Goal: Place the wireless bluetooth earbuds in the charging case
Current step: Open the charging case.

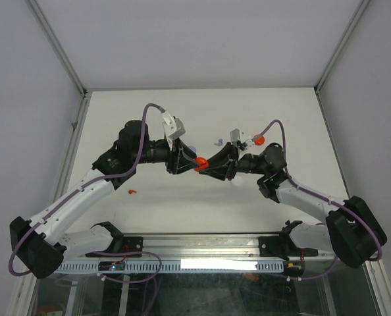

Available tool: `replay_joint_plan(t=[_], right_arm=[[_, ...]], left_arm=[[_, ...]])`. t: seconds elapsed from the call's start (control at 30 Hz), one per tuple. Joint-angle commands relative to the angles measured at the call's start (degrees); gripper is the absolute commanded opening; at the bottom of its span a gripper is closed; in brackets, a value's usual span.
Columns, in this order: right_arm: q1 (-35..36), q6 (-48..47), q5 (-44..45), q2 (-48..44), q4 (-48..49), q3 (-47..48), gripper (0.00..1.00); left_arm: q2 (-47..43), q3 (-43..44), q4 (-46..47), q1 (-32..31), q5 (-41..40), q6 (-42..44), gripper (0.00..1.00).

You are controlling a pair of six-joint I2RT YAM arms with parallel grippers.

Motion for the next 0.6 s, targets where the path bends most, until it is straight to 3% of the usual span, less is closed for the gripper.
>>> replay_joint_plan(t=[0.0,0.43,0.57], right_arm=[[0.55,-2.04,-2.53,-2.36,3.94,-0.08,0.0],[0.86,-3.66,-2.05,-2.79,4.14,-0.82,0.0],[0.82,-5.72,0.89,-3.41,1.11,-0.97,0.0]], left_arm=[[-1.24,0.41,4.03,0.3,-3.27,-0.81,0.41],[-1.9,0.16,4.0,0.58,-4.49,-2.07,0.46],[-2.73,0.12,3.99,0.63,-5.11,-3.01,0.61]])
